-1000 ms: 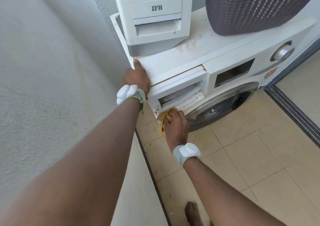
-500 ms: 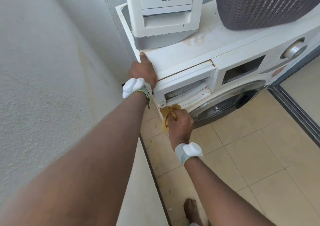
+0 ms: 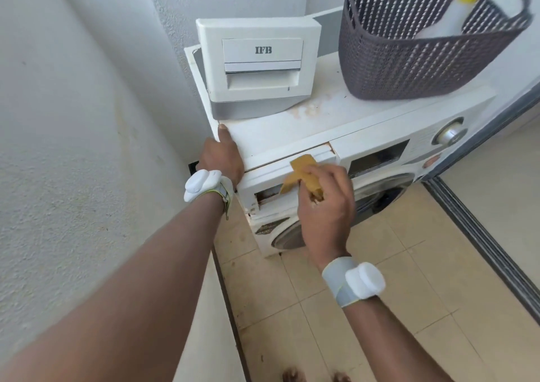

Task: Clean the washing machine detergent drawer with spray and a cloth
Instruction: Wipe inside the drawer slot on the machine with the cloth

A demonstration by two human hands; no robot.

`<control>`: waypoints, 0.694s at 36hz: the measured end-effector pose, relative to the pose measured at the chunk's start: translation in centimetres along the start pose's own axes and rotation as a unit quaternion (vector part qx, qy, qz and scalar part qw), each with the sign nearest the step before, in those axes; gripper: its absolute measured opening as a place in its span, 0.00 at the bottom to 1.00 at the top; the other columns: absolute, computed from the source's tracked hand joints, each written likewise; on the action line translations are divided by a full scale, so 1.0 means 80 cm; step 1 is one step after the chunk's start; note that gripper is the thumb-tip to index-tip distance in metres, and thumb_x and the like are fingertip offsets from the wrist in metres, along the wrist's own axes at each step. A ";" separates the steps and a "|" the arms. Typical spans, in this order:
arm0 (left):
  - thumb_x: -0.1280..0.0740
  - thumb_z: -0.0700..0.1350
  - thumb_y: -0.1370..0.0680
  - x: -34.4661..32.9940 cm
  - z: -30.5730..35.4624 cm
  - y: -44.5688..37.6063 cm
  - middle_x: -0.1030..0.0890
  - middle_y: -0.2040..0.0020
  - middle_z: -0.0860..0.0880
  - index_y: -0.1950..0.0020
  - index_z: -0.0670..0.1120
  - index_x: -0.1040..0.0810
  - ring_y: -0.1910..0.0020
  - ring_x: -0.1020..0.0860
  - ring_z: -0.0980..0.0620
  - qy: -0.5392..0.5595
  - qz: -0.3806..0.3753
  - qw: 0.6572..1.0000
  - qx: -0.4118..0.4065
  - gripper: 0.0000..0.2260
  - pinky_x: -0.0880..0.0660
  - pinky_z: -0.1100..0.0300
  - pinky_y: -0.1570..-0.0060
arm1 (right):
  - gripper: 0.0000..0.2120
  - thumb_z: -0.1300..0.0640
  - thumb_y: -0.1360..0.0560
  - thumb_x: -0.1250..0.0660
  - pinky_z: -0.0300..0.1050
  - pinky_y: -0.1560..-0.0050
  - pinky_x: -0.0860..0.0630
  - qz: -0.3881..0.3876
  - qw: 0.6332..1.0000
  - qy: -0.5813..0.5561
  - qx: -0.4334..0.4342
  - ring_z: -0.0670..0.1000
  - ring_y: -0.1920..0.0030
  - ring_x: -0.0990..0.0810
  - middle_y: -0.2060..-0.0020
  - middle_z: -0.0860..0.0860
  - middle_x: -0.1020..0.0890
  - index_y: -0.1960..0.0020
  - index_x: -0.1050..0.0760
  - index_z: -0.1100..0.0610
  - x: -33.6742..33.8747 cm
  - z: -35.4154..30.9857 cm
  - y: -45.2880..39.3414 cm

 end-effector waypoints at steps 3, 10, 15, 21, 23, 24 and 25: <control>0.53 0.65 0.14 0.000 0.001 -0.001 0.21 0.34 0.37 0.34 0.41 0.24 0.38 0.24 0.34 -0.003 0.004 1.000 0.002 0.32 0.35 0.49 0.48 | 0.15 0.65 0.26 0.27 0.46 0.53 0.24 -0.042 0.994 0.103 0.022 0.52 0.48 0.28 0.46 0.48 0.20 0.42 0.15 0.53 0.006 0.025 -0.056; 0.53 0.66 0.15 -0.002 0.000 -0.006 0.21 0.35 0.36 0.33 0.42 0.24 0.38 0.23 0.33 -0.006 0.010 1.000 0.012 0.32 0.34 0.48 0.47 | 0.14 0.67 0.26 0.29 0.48 0.50 0.27 -0.119 0.979 0.166 0.023 0.52 0.49 0.32 0.45 0.51 0.24 0.43 0.18 0.57 -0.009 0.002 -0.087; 0.52 0.66 0.15 -0.002 -0.003 -0.004 0.21 0.36 0.35 0.33 0.41 0.24 0.39 0.23 0.33 -0.003 0.010 1.000 0.020 0.32 0.35 0.48 0.49 | 0.19 0.69 0.30 0.27 0.51 0.55 0.23 -0.213 0.960 0.159 0.088 0.53 0.51 0.29 0.47 0.49 0.24 0.42 0.18 0.55 -0.022 -0.017 -0.077; 0.52 0.66 0.15 -0.002 -0.004 -0.006 0.21 0.37 0.36 0.35 0.43 0.25 0.41 0.23 0.33 0.003 0.010 1.000 0.013 0.31 0.35 0.48 0.50 | 0.18 0.58 0.25 0.24 0.49 0.51 0.21 -0.161 0.968 0.194 -0.007 0.52 0.54 0.25 0.51 0.47 0.24 0.36 0.18 0.52 0.016 0.014 -0.125; 0.54 0.68 0.16 -0.003 -0.007 -0.002 0.20 0.40 0.37 0.40 0.43 0.25 0.47 0.24 0.34 0.000 0.001 1.000 0.019 0.31 0.34 0.48 0.51 | 0.16 0.60 0.24 0.25 0.47 0.50 0.22 -0.163 0.967 0.191 -0.035 0.52 0.55 0.24 0.51 0.48 0.23 0.37 0.17 0.53 0.012 0.013 -0.125; 0.54 0.68 0.16 -0.001 -0.007 -0.003 0.20 0.41 0.38 0.43 0.44 0.26 0.50 0.25 0.36 0.003 -0.001 1.000 0.023 0.31 0.33 0.48 0.52 | 0.14 0.61 0.24 0.27 0.46 0.50 0.23 -0.151 0.969 0.183 -0.066 0.51 0.55 0.24 0.50 0.48 0.22 0.39 0.16 0.55 0.009 0.011 -0.130; 0.54 0.69 0.17 0.000 -0.006 -0.005 0.20 0.42 0.38 0.44 0.44 0.26 0.52 0.27 0.38 0.010 -0.005 1.000 0.026 0.31 0.33 0.48 0.52 | 0.12 0.62 0.23 0.28 0.44 0.49 0.25 -0.133 0.970 0.176 -0.102 0.51 0.54 0.24 0.50 0.49 0.21 0.40 0.15 0.56 0.007 0.010 -0.136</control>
Point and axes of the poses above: each hand's wrist, its own y-axis away from the middle knuckle, its own x-axis out of the back of the hand, z = x × y, the point moved 3 cm from there along -y, towards the middle knuckle
